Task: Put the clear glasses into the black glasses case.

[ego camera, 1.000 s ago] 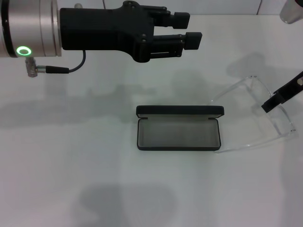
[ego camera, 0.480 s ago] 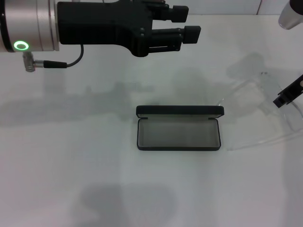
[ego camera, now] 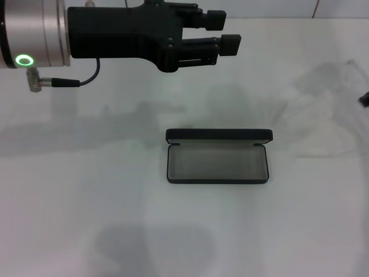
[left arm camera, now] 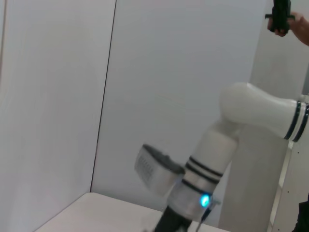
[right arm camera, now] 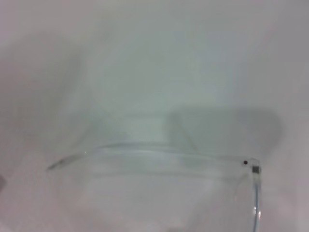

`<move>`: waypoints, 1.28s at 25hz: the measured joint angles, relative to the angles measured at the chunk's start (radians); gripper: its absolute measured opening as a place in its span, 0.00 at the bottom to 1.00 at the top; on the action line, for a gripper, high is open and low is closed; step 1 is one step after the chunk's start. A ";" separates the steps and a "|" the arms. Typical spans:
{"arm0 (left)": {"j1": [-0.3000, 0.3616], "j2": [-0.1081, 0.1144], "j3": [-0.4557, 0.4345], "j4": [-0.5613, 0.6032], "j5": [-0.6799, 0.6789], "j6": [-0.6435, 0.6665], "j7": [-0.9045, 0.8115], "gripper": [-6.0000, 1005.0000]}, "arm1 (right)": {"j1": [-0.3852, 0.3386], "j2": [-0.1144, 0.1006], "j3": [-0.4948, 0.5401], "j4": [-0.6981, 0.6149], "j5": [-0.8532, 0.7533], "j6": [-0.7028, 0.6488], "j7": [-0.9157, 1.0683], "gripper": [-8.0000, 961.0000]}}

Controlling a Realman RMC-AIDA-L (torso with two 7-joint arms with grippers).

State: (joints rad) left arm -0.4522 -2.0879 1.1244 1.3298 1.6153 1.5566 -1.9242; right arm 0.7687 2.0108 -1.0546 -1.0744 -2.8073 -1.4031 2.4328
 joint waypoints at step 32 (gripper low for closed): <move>-0.019 0.003 0.051 -0.094 -0.296 0.149 0.107 0.10 | -0.235 0.010 -0.022 -0.007 1.214 -0.269 -0.649 0.11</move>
State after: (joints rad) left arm -0.4708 -2.0851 1.1751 1.2355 1.3196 1.7054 -1.8177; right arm 0.5335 2.0207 -1.0762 -1.0815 -1.5928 -1.6717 1.7837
